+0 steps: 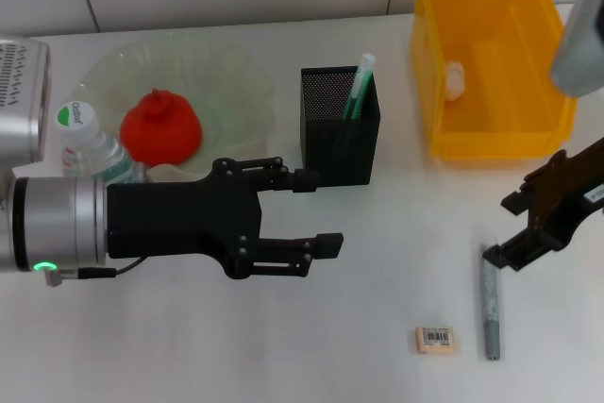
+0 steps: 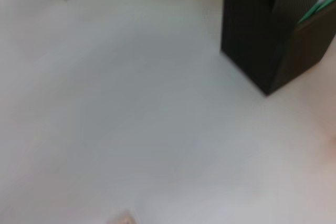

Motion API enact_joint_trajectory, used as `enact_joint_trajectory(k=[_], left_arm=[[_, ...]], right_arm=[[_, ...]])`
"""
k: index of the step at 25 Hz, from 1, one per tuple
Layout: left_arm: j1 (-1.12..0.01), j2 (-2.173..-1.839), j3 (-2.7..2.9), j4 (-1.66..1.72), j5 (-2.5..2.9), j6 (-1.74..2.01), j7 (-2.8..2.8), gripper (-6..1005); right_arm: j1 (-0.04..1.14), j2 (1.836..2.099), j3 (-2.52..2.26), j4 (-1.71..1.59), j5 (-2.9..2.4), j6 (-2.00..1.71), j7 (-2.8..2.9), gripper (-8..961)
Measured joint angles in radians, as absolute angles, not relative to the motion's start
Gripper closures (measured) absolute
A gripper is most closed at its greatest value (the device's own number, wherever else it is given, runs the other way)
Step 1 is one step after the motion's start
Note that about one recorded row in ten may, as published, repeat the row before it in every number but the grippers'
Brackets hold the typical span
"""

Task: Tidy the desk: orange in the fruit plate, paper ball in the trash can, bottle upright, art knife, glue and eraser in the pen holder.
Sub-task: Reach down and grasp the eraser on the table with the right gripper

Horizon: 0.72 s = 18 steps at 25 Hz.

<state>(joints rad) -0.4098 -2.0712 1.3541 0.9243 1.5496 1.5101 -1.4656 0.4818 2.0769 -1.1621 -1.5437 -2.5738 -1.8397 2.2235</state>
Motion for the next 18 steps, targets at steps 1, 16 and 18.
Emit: enact_joint_trajectory(k=[1, 16, 18], left_arm=[[-0.410, -2.071, 1.354, 0.923, 1.550, 1.509, -1.466, 215], [-0.420, -2.072, 1.353, 0.899, 1.546, 1.508, -1.454, 214], [-0.421, -2.072, 1.353, 0.899, 1.546, 1.508, -1.453, 214]], right_arm=[[0.490, 2.077, -1.188, -1.547, -2.587, -1.847, 2.231, 189], [0.571, 2.081, -1.416, -1.491, -2.588, -1.883, 2.294, 190], [0.579, 2.082, -1.447, -1.480, -2.588, -1.883, 2.302, 190]])
